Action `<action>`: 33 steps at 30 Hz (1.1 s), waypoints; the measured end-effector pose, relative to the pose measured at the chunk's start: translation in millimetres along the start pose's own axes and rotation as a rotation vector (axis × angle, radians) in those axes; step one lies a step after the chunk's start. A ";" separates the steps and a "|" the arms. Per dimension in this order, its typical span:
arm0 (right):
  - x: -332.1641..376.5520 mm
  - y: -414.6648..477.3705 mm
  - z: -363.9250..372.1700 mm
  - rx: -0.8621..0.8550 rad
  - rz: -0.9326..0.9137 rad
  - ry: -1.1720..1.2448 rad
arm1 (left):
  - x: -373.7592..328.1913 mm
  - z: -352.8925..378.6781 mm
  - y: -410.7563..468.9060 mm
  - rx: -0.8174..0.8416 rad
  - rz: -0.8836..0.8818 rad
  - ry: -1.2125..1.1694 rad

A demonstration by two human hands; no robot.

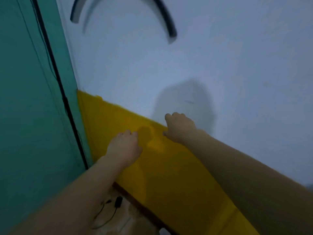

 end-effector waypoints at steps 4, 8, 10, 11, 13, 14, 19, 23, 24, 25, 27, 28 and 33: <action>-22.4 -61.6 -61.8 -0.068 0.106 -0.042 | -41.1 -56.9 -29.4 -0.094 0.107 -0.019; -46.0 -147.0 -105.9 -0.105 0.258 -0.069 | -94.5 -95.7 -72.8 -0.155 0.282 -0.038; -60.7 -193.1 -122.0 -0.104 0.337 -0.077 | -126.0 -110.9 -96.7 -0.170 0.375 -0.072; -69.1 -216.6 -129.0 -0.103 0.376 -0.090 | -142.9 -116.8 -109.2 -0.172 0.420 -0.092; -86.3 -264.7 -141.5 -0.106 0.461 -0.115 | -178.1 -125.1 -134.4 -0.170 0.509 -0.137; -94.9 -288.7 -147.8 -0.106 0.504 -0.126 | -196.8 -128.0 -147.2 -0.163 0.551 -0.163; -140.8 -411.9 -174.2 -0.069 0.716 -0.163 | -295.1 -137.7 -221.0 -0.094 0.745 -0.278; -175.6 -499.3 -183.5 -0.048 0.853 -0.159 | -365.7 -139.5 -275.4 -0.052 0.877 -0.358; -184.0 -517.4 -184.4 -0.043 0.888 -0.159 | -381.7 -139.1 -286.1 -0.047 0.902 -0.360; -192.6 -533.7 -185.3 -0.041 0.918 -0.158 | -396.8 -139.1 -295.9 -0.046 0.921 -0.361; -210.7 -560.9 -187.1 -0.039 0.950 -0.151 | -424.3 -139.1 -312.0 -0.054 0.943 -0.362; -220.3 -572.0 -188.2 -0.042 0.954 -0.150 | -437.1 -139.1 -318.3 -0.066 0.950 -0.363; -270.7 -599.0 -187.9 -0.027 0.908 -0.157 | -483.6 -131.5 -332.3 -0.101 0.890 -0.400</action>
Point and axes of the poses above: each hand's wrist, its own y-axis towards the middle knuckle, its own z-axis out of the palm, x = y × z, the point moved 2 cm from there along y, towards the middle knuckle, and after that the axes turned 8 degrees about -y, right-handed, at the moved point
